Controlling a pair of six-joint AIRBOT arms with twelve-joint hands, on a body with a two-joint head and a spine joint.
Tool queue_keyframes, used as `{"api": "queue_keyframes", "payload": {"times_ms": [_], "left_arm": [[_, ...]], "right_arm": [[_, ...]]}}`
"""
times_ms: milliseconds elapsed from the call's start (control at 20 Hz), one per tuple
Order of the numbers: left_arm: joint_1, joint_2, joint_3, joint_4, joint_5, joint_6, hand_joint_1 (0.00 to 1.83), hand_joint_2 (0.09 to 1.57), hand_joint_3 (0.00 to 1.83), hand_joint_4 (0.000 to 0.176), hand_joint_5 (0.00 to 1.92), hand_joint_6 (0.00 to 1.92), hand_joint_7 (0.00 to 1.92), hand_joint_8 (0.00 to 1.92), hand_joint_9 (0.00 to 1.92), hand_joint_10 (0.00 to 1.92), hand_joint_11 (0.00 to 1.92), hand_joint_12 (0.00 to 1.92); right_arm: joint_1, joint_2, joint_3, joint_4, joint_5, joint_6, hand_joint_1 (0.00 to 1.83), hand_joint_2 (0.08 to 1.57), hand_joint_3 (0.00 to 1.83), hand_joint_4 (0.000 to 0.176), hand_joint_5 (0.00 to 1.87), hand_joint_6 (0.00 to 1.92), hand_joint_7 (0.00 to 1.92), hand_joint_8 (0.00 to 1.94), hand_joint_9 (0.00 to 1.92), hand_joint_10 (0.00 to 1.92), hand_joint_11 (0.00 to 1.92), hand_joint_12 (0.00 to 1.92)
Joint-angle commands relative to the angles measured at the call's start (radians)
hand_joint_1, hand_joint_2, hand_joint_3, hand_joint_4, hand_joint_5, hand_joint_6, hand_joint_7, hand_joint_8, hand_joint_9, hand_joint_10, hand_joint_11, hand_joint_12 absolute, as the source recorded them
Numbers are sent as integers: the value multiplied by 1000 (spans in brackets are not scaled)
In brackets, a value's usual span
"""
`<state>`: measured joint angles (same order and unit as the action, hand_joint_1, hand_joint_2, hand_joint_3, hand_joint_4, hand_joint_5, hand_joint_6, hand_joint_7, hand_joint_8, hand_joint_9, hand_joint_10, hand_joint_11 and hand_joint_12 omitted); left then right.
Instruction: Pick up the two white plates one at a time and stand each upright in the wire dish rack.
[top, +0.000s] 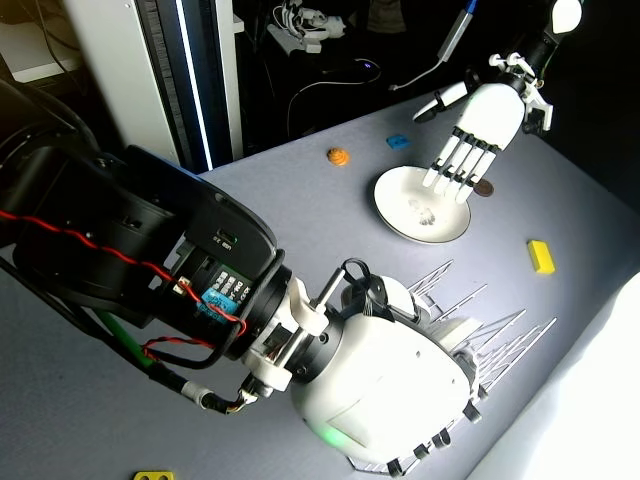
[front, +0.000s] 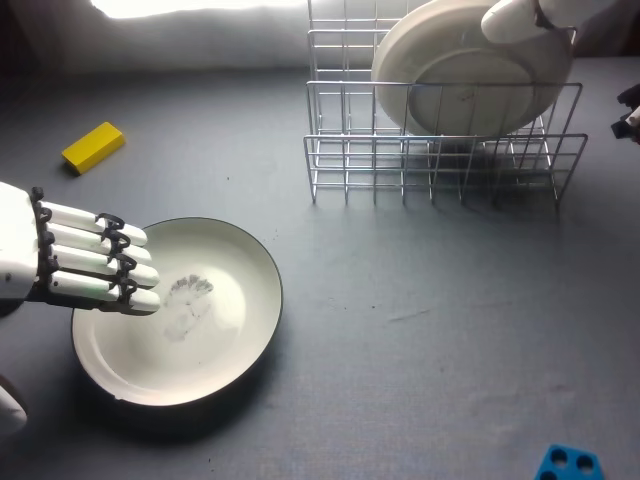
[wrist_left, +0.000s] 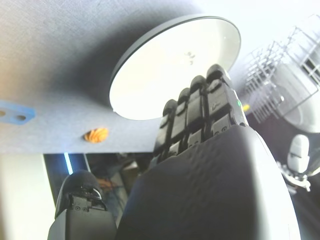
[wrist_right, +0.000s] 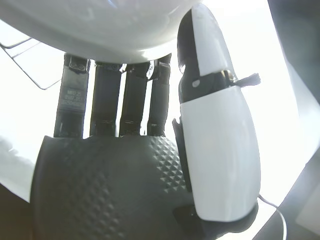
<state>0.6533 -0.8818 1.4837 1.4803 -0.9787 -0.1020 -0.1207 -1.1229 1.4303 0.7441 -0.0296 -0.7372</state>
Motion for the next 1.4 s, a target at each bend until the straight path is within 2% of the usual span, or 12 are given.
{"api": "queue_keyframes", "payload": {"times_ms": [0,150,300,450,650,800,850,1000,1200,1350], "left_arm": [[2,-3,6,-62,-25,3,0,1047,8,0,2,0,0,0,0,0,0,0],[22,-17,22,-70,-11,9,0,1053,9,0,15,5,0,0,0,0,0,0],[33,-30,42,-79,-3,12,0,1047,6,0,16,4,0,0,0,0,0,0],[39,-40,59,-88,4,14,0,1042,3,0,1,0,0,0,0,0,0,0],[57,-47,71,-88,15,16,0,1043,3,0,9,2,1,0,0,0,0,0],[72,-52,80,-88,23,19,0,1047,4,0,4,1,1,0,0,0,0,0],[77,-54,83,-89,25,19,0,1040,1,0,0,0,0,0,0,0,0,0],[87,-56,87,-89,32,19,0,1035,0,0,5,2,0,0,0,0,0,0],[105,-59,91,-103,35,19,0,1036,0,0,22,8,5,2,0,0,0,0],[129,-63,99,-124,34,18,0,1027,0,0,28,7,9,3,0,0,0,0]], "right_arm": [[22,11,-7,13,93,2,1219,1068,0,0,861,26,959,7,988,10,521,1144],[37,21,-28,10,96,-12,1202,1067,1,0,852,11,952,1,981,5,524,1124],[46,39,-69,-80,145,-12,1187,1074,2,0,831,1,931,0,955,0,497,1143],[50,61,-137,-276,251,-11,1173,1076,1,0,824,0,919,1,942,2,483,1141],[3,65,-179,-510,424,-18,1134,1075,0,0,778,0,887,0,912,0,443,1145],[-49,72,-198,-666,607,-69,1098,1095,2,0,649,0,728,0,725,0,222,1182],[-72,77,-212,-718,701,-113,1104,1088,0,0,607,0,683,0,682,0,172,1201],[-129,82,-259,-786,843,-226,1099,1081,0,0,580,0,648,0,640,0,138,1197],[-175,81,-304,-821,913,-283,1104,1068,0,0,576,0,652,3,624,0,99,1183],[-207,82,-340,-927,930,-297,1142,1048,0,0,607,12,693,16,668,18,144,1205]]}}
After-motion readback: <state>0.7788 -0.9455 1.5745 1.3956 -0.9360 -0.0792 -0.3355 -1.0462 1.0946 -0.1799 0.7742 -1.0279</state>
